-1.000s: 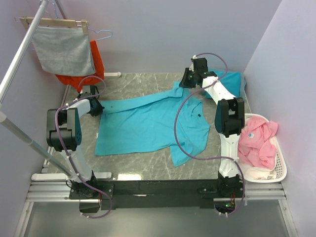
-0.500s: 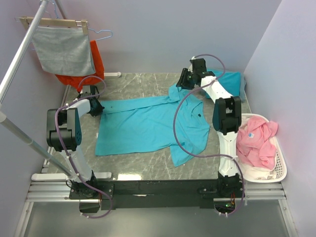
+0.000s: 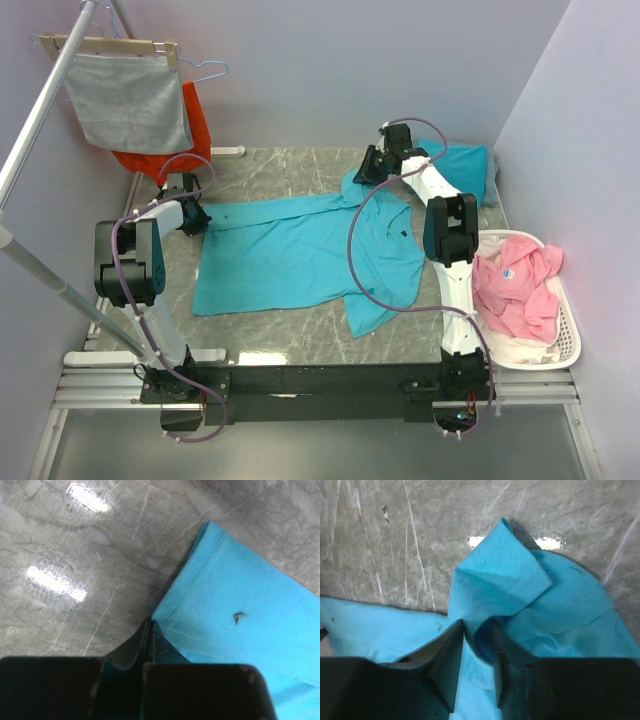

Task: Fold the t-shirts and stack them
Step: Fold the tshirt

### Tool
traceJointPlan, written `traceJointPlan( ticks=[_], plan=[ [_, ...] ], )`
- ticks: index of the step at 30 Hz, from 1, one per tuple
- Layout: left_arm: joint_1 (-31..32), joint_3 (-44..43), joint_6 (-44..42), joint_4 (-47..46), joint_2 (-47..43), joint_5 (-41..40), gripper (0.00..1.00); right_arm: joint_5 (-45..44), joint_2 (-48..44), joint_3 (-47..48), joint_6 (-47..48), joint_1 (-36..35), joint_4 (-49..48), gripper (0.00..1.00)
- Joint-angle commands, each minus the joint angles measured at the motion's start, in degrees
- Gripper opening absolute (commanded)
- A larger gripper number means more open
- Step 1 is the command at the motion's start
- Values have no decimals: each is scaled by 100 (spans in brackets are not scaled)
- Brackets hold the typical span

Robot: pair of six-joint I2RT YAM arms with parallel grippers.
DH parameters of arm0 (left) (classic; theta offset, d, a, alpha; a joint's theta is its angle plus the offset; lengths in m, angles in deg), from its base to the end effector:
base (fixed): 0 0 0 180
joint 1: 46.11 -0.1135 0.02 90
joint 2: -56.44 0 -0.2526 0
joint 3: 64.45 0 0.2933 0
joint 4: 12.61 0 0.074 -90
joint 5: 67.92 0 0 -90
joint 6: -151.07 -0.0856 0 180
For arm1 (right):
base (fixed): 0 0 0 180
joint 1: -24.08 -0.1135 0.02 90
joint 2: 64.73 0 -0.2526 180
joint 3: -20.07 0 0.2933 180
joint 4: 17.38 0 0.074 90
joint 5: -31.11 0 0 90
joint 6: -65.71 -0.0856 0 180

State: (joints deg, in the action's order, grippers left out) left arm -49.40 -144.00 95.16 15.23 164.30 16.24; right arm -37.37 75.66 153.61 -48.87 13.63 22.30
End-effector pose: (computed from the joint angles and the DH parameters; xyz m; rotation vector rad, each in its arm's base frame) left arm 0.4431 0.0342 0.0827 -0.8529 2.3979 -0.0805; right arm 0.5957 0.1418 0.1281 0.1161 2.4330 0.7316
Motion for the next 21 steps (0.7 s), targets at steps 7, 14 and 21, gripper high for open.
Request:
traceJointPlan(
  ticks=[7,14,21],
  plan=[
    [30,-116,-86,111,25,22,1,-164,-670,-368,207,44,-503,19],
    [30,-28,-77,84,-71,5,1,-753,-1786,-1747,314,35,-1037,0],
    [30,-2,-86,119,-151,-75,1,-1333,-3017,-3040,182,18,-1356,0]
  ],
)
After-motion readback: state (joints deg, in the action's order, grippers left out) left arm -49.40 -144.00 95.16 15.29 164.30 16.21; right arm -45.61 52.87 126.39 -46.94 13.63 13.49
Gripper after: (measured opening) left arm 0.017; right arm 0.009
